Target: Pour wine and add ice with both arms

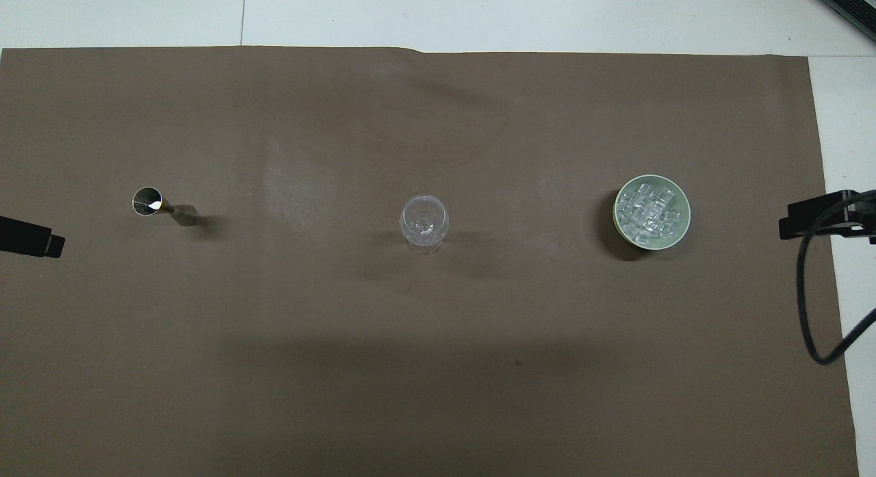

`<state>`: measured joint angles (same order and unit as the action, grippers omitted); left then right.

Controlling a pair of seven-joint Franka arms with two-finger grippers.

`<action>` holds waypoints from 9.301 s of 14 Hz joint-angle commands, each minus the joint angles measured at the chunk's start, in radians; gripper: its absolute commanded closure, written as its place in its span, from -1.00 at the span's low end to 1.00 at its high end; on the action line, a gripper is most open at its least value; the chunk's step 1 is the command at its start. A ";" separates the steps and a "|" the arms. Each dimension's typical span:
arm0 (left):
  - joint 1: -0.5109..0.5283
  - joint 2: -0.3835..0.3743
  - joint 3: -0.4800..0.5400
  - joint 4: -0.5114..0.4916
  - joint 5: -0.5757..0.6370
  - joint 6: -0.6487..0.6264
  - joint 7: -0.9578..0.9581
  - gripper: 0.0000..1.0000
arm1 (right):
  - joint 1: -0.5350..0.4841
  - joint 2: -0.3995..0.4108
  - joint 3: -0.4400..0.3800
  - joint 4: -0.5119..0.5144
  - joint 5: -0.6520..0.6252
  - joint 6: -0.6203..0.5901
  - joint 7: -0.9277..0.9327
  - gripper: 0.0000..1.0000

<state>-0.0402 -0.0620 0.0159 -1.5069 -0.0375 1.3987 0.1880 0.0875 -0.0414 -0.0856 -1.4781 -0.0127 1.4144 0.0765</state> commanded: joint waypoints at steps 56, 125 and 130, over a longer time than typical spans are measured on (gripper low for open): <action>0.131 0.355 0.266 -0.194 -0.603 0.281 -0.952 -1.00 | -0.003 0.002 0.000 0.010 0.000 -0.014 0.017 -1.00; 0.217 0.728 0.257 -0.190 -1.193 0.028 -0.909 -1.00 | -0.003 0.002 -0.002 0.010 0.000 -0.014 0.017 -1.00; 0.217 0.728 0.254 -0.187 -1.194 0.029 -0.909 -1.00 | -0.003 0.002 -0.002 0.010 0.000 -0.014 0.017 -1.00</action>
<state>0.1866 0.6636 0.2609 -1.6941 -1.2106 1.4387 -0.7323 0.0874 -0.0414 -0.0878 -1.4781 -0.0139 1.4141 0.0777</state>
